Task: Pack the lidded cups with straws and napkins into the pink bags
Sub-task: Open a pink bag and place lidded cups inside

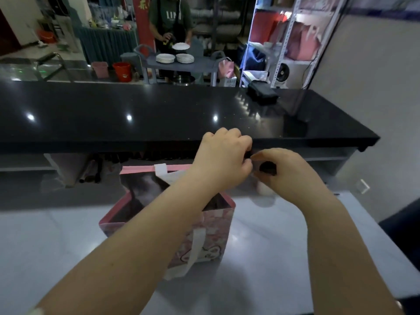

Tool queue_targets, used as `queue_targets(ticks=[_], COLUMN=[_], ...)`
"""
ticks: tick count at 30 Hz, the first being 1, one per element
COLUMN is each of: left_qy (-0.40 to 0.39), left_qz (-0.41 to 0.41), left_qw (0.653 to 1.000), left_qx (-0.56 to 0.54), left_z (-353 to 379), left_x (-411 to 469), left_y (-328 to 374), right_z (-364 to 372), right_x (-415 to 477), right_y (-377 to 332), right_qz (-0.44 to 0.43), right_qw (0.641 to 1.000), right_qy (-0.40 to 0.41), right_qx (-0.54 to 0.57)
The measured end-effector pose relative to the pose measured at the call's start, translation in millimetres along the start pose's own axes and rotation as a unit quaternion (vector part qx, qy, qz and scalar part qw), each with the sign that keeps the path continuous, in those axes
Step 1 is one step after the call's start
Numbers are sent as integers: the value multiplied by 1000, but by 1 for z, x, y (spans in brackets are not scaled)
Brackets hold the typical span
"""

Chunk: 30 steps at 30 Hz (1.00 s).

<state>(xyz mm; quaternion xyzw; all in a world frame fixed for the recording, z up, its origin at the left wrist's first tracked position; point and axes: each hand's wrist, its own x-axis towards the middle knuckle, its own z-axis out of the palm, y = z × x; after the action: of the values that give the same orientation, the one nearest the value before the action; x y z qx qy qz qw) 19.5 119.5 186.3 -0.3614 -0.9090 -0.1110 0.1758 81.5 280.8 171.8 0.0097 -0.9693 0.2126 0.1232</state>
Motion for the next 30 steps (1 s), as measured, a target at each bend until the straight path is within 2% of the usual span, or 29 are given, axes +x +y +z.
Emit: queue_targets(ticks=[7, 13, 19, 23, 27, 30], left_qy=[-98, -161, -190, -208, -202, -190], left_qz=[-28, -91, -154, -209, -229, -233], left_qw=[995, 983, 969, 955, 952, 953], left_qx=[-23, -4, -23, -22, -33, -47], left_z=[47, 101, 157, 187, 205, 211], left_x=[39, 43, 32, 21, 9, 8], left_y=[77, 106, 99, 81, 76, 74], right_z=[-18, -9, 28, 62, 91, 104], right_x=[-26, -42, -44, -32, -13, 14], right_y=[62, 124, 175, 189, 194, 195], right_qz=[38, 91, 127, 101, 111, 149], right_qw=[999, 996, 990, 989, 989, 987], right_qy=[31, 6, -59, -97, -95, -51], right_qx=[-23, -24, 20, 36, 38, 41])
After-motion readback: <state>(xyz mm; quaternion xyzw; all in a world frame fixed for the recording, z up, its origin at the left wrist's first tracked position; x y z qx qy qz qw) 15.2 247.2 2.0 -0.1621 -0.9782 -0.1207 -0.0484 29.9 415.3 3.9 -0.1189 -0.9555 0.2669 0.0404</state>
